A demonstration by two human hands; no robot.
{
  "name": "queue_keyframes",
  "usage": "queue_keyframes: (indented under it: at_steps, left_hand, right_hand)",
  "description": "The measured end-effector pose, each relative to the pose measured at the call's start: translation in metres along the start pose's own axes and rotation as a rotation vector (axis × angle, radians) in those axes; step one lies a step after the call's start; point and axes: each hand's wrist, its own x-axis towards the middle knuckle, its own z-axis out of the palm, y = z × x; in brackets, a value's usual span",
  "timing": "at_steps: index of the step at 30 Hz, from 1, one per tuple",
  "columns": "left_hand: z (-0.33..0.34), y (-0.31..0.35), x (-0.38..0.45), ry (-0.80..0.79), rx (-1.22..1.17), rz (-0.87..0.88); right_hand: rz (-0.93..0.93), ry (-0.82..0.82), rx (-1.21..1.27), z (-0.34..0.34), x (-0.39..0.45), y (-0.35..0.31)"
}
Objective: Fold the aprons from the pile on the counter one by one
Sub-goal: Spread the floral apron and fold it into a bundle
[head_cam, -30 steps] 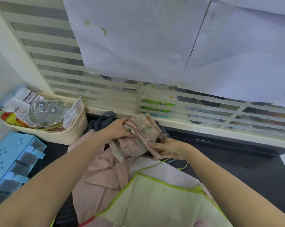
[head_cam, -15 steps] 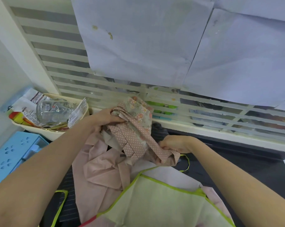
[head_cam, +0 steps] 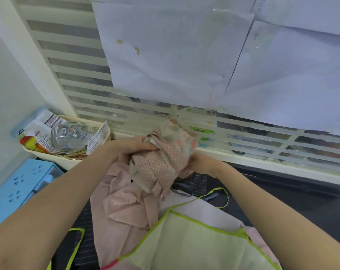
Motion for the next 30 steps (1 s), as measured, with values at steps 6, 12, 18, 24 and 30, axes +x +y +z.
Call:
queue_keyframes:
  at_steps: [6, 12, 18, 24, 30]
  left_hand:
    - [0.0, -0.001, -0.013, -0.12, 0.076, -0.06]
    - [-0.009, 0.006, -0.027, 0.205, -0.274, 0.03]
    - [-0.003, 0.016, -0.026, 0.142, -0.288, 0.139]
    - [0.003, 0.023, -0.025, 0.003, -0.131, 0.133]
    - [0.003, 0.026, -0.027, -0.23, 0.176, -0.003]
  right_hand:
    - [-0.126, 0.092, -0.179, -0.003, 0.002, -0.006]
    - [-0.163, 0.494, 0.543, -0.019, 0.003, -0.007]
    - [-0.193, 0.459, 1.095, -0.027, 0.007, -0.009]
    - [-0.251, 0.332, 1.216, -0.03, -0.002, 0.002]
    - [-0.098, 0.402, 0.856, -0.039, -0.008, 0.015]
